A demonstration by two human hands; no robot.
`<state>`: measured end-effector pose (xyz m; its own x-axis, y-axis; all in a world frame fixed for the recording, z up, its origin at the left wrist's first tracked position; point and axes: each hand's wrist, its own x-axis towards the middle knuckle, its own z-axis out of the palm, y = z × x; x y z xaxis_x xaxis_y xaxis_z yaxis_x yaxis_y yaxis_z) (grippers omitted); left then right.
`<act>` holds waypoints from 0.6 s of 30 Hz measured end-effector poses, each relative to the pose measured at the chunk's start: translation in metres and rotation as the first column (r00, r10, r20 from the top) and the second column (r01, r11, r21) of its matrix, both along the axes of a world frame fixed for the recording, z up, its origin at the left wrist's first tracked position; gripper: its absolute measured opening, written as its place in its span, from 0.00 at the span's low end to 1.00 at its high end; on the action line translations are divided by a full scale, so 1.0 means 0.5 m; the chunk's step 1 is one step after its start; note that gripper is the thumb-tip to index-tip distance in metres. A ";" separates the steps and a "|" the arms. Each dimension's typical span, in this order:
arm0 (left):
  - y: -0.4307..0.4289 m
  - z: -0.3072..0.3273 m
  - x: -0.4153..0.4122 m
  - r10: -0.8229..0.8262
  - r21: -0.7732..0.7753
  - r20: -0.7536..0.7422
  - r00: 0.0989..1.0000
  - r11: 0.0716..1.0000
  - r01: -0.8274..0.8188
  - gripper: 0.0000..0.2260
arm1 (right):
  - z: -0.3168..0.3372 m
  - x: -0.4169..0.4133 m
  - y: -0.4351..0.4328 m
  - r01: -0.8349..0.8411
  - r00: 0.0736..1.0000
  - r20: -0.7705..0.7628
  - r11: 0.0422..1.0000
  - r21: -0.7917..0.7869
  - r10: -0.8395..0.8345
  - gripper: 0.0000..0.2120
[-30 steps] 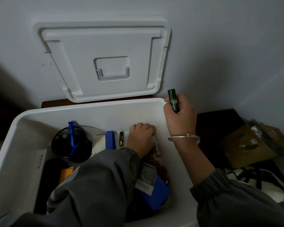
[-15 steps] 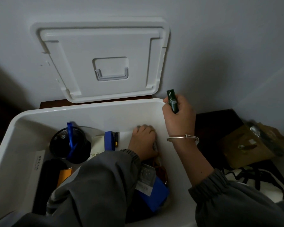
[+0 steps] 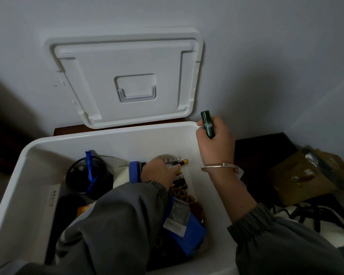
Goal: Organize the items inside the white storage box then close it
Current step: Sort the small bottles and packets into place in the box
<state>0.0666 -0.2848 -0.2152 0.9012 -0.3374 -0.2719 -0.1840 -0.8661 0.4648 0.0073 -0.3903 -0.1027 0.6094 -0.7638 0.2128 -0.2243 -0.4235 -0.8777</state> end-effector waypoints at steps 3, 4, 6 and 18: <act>0.006 -0.011 0.001 -0.035 0.014 -0.023 0.999 0.999 0.035 0.20 | 0.002 -0.001 0.002 -0.006 1.000 -0.009 1.000 -0.009 0.006 0.04; 0.012 -0.014 0.002 -0.046 -0.013 -0.033 0.998 0.999 0.046 0.20 | 0.003 -0.001 0.001 -0.007 1.000 -0.010 1.000 -0.007 0.007 0.05; 0.023 -0.014 0.008 -0.055 -0.053 -0.033 0.998 0.997 0.053 0.20 | 0.001 0.000 0.000 -0.005 1.000 -0.007 1.000 0.000 0.005 0.05; 0.033 -0.018 0.026 -0.067 -0.323 -0.116 0.991 0.946 0.026 0.08 | 0.001 0.000 0.001 -0.013 1.000 0.009 1.000 0.008 0.013 0.05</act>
<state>0.0795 -0.2682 -0.2243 0.8486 -0.4656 -0.2511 -0.1438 -0.6599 0.7375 0.0073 -0.3901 -0.1023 0.6176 -0.7573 0.2125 -0.2107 -0.4195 -0.8830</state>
